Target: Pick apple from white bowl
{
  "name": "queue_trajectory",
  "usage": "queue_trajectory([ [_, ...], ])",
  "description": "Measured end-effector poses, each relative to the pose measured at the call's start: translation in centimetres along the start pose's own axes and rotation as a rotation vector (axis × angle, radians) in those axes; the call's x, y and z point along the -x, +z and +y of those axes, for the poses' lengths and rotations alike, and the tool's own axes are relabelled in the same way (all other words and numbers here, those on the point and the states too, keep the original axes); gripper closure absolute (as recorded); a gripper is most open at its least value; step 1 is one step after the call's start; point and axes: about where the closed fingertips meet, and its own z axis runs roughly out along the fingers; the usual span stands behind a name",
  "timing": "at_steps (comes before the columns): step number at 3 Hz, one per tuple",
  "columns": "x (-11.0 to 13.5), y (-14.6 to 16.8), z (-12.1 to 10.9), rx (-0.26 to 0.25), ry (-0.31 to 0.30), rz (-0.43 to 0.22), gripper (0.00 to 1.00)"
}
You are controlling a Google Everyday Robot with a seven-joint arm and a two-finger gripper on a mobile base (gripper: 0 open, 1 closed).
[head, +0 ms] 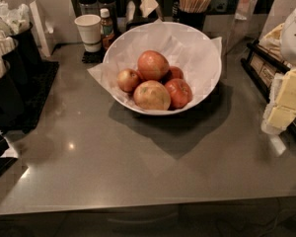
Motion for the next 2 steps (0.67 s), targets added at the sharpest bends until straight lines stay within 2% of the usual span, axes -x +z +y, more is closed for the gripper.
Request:
queue_trajectory([
  [1, 0.0, 0.0, 0.0, 0.0, 0.0, 0.0, 0.0],
  [2, 0.96, 0.03, -0.28, -0.003, -0.008, -0.029, 0.0],
])
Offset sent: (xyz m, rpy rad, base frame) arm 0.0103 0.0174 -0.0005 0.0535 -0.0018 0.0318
